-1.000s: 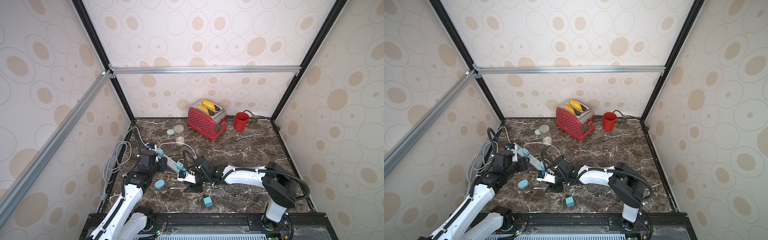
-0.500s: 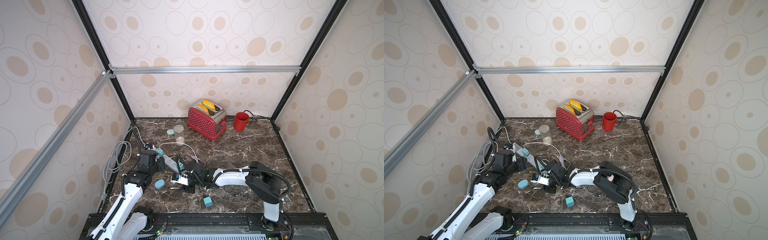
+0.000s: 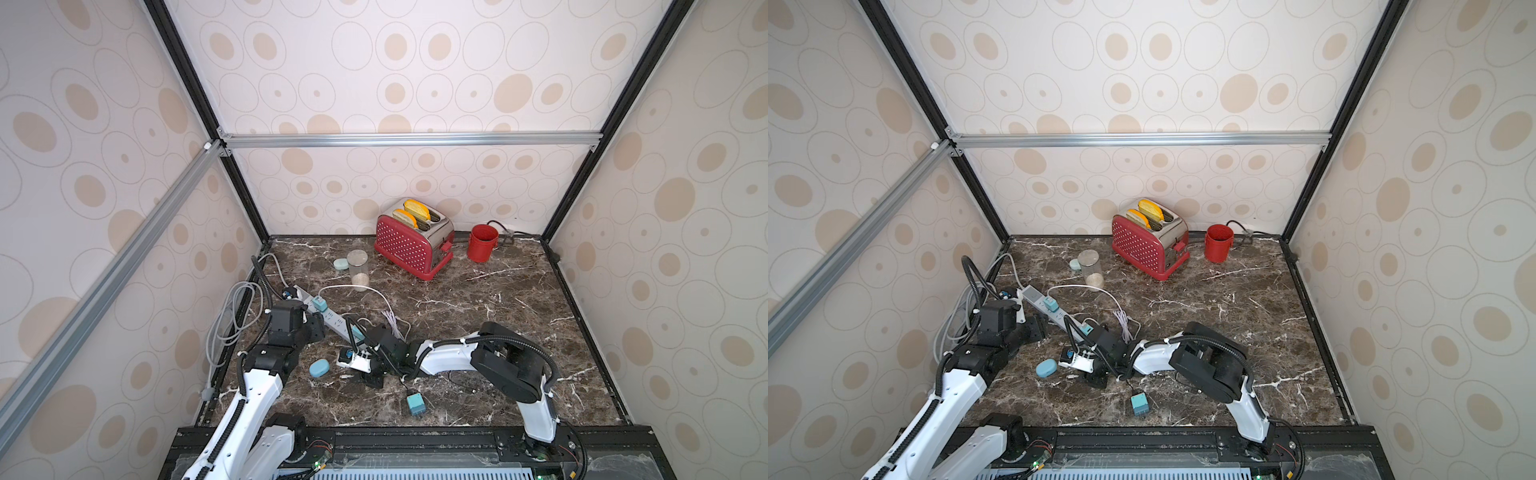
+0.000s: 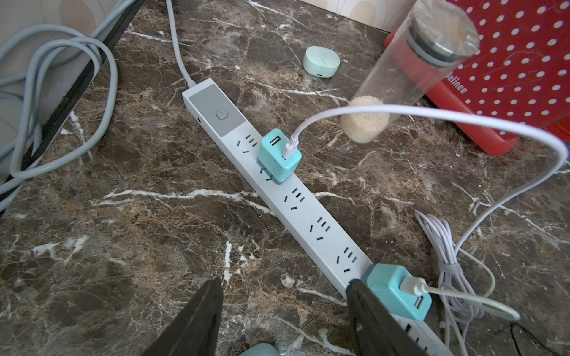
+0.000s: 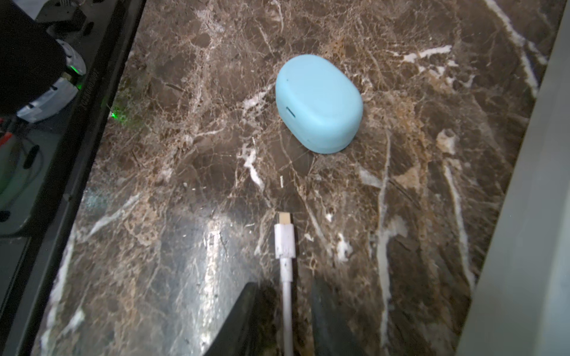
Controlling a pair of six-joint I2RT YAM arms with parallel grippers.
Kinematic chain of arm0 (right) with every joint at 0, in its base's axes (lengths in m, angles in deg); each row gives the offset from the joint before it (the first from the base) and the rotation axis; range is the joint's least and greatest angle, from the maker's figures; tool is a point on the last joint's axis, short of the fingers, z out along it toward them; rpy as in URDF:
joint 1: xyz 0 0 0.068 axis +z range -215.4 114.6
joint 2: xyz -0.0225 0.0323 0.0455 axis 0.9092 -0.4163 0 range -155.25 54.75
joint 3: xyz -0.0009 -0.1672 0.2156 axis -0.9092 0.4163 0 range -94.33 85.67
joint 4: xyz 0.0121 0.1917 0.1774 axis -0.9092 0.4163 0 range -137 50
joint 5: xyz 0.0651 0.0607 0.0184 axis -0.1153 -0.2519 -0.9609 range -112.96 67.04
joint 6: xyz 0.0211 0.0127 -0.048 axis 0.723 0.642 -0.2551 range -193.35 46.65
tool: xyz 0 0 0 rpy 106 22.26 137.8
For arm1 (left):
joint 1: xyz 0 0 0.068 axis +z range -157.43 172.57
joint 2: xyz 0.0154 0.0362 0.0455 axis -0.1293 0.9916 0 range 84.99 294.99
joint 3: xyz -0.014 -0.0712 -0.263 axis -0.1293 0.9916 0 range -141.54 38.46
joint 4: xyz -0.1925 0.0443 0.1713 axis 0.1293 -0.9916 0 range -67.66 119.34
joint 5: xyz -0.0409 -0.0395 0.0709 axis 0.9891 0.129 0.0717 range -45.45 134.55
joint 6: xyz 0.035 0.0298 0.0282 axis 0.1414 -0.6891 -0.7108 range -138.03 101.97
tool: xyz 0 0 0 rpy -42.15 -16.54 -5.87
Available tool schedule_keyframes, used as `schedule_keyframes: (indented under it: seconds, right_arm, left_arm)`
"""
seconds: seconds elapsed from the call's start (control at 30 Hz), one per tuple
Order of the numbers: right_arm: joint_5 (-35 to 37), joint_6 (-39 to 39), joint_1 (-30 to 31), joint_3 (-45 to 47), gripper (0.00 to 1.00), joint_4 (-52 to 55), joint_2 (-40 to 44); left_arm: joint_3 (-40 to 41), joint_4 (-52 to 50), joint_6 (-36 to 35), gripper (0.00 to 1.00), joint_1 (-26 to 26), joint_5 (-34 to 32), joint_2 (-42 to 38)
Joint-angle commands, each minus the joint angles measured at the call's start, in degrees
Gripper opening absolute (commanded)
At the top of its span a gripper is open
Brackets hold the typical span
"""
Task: Charge the bluetooth headset
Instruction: Pick up the charging cable from the center of the board.
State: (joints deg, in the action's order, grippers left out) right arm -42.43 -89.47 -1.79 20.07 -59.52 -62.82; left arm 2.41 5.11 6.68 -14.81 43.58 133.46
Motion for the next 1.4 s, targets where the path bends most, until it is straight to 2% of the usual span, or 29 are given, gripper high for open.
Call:
schedule_keyframes:
  seconds: [0.0,0.17,0.23,0.37,0.53,0.63,0.73,0.9,0.97,1.03,1.1,1.2,1.37]
  right_arm:
    - [2.8,-1.7,0.9,-1.0,0.21,-0.2,-1.5]
    - [4.0,-2.9,1.0,0.8,0.05,-0.5,-0.3]
    - [3.9,-2.9,1.0,1.9,0.0,-1.0,1.1]
    - [-0.1,-2.0,-0.7,4.0,0.0,-0.9,5.6]
    - [-8.2,-0.3,-5.7,8.7,0.0,-0.4,14.4]
    - [-12.2,-1.0,-9.4,11.5,0.0,2.7,20.5]
    - [-16.4,-0.4,-14.6,13.2,0.0,5.7,25.7]
    - [-17.9,-0.5,-22.2,14.9,0.0,6.9,31.3]
    - [-19.4,0.5,-24.8,14.6,0.0,7.2,32.1]
    - [-22.0,2.5,-26.9,14.2,0.0,7.0,32.5]
    - [-24.0,2.8,-27.8,13.4,0.0,8.3,32.7]
    - [-23.3,2.3,-27.9,12.2,0.0,11.1,33.0]
    - [-24.0,2.4,-28.1,12.1,0.0,10.6,32.8]
  left_arm:
    - [-2.1,-1.7,0.2,0.66,0.3,0.9,-0.8]
    - [-4.7,-7.2,-0.1,0.65,0.3,2.6,-0.3]
    - [-5.5,-8.8,1.1,0.65,0.5,5.6,-0.3]
    - [-10.4,-17.2,0.0,0.66,0.7,8.8,0.6]
    - [-14.6,-20.0,-4.8,0.68,0.7,17.0,-0.1]
    - [-15.6,-17.3,-8.5,0.68,0.6,22.1,-1.2]
    - [-14.6,-9.4,-10.0,0.67,0.0,27.8,-2.3]
    - [-12.8,3.0,-16.1,0.66,-10.2,27.9,-1.9]
    - [-12.6,5.1,-20.3,0.65,-12.3,28.3,-1.7]
    - [-12.5,5.2,-27.7,0.65,-13.5,27.8,-1.6]
    - [-13.4,4.0,-36.8,0.65,-15.8,24.3,-1.3]
    - [-14.3,4.7,-45.0,0.62,-17.4,21.9,0.5]
    - [-16.3,3.9,-58.8,0.62,-20.0,25.5,5.9]
